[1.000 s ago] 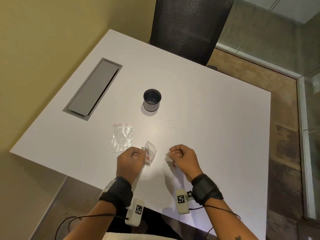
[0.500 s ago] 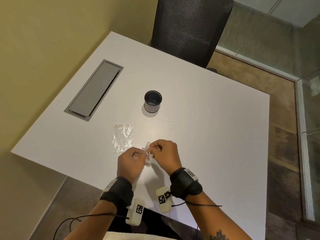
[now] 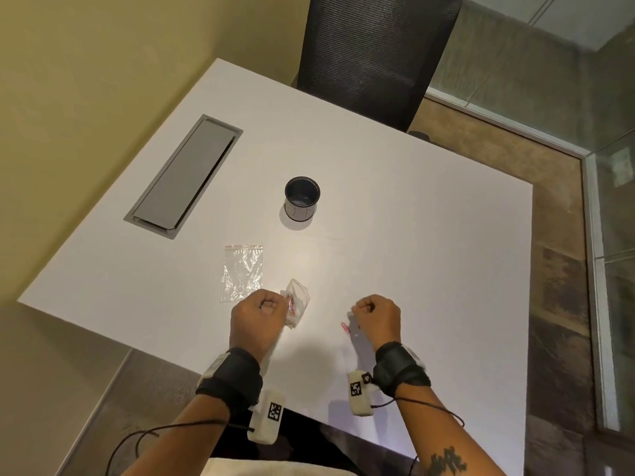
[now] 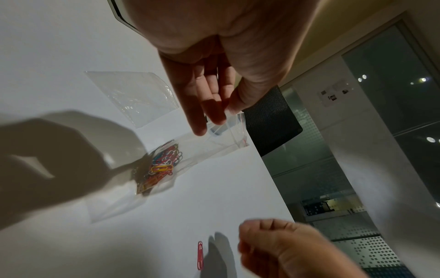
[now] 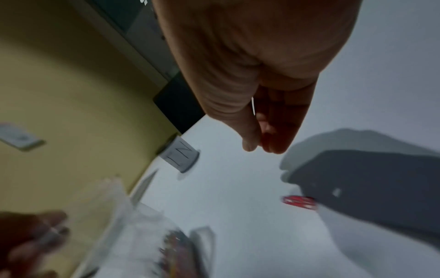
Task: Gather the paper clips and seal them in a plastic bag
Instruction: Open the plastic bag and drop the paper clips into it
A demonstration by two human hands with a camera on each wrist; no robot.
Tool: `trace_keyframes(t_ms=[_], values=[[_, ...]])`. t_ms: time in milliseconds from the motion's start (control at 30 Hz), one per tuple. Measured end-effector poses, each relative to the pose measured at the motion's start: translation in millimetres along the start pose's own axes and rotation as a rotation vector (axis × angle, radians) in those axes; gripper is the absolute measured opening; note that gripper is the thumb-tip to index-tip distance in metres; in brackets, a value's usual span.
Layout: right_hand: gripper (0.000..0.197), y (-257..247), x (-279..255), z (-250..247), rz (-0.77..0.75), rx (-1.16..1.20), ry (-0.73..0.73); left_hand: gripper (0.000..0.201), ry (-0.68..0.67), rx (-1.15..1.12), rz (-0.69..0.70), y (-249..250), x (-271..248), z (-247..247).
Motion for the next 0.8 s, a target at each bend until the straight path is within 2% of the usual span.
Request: trace_keyframes(t_ms=[133, 233, 333, 433, 467, 667, 800], values=[[0.005, 36.8, -4.0, 15.5, 0.041, -0.167, -0.047, 0.013, 0.008, 0.027, 0.018, -3.3, 1.6, -1.2], [0.012, 47.3, -6.8, 32.0, 0.038, -0.251, -0.096, 0.015, -0.005, 0.035, 0.011, -5.2, 2.6, -1.9], [0.02, 48.0, -8.0, 41.4, -0.004, -0.334, -0.102, 0.011, -0.026, 0.01, -0.008, -5.8, 2.7, -2.7], [0.011, 47.1, -8.4, 46.8, -0.016, -0.408, -0.065, 0.006, -0.039, 0.002, -0.005, -4.5, 2.8, -3.7], [0.015, 46.3, -9.4, 48.4, -0.024, -0.44, -0.052, 0.006, -0.044, 0.007, -0.008, -5.1, 3.0, -4.2], [0.011, 42.9, -5.5, 52.7, -0.038, -0.546, -0.127, 0.005, -0.059, 0.015, -0.018, -7.5, 2.9, -3.0], [0.016, 37.7, -4.0, 57.4, -0.067, -0.67, -0.189, 0.003, -0.07, 0.015, -0.017, -8.9, 2.9, -1.5]])
Point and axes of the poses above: each hand's wrist, its own x-axis towards the middle knuckle, its own z-axis out of the palm, y = z × x, the point moved 4 cm from there along x, towards the middle knuckle, and after that the axes turned 2 degrees about -x, right-handed, at the moved point
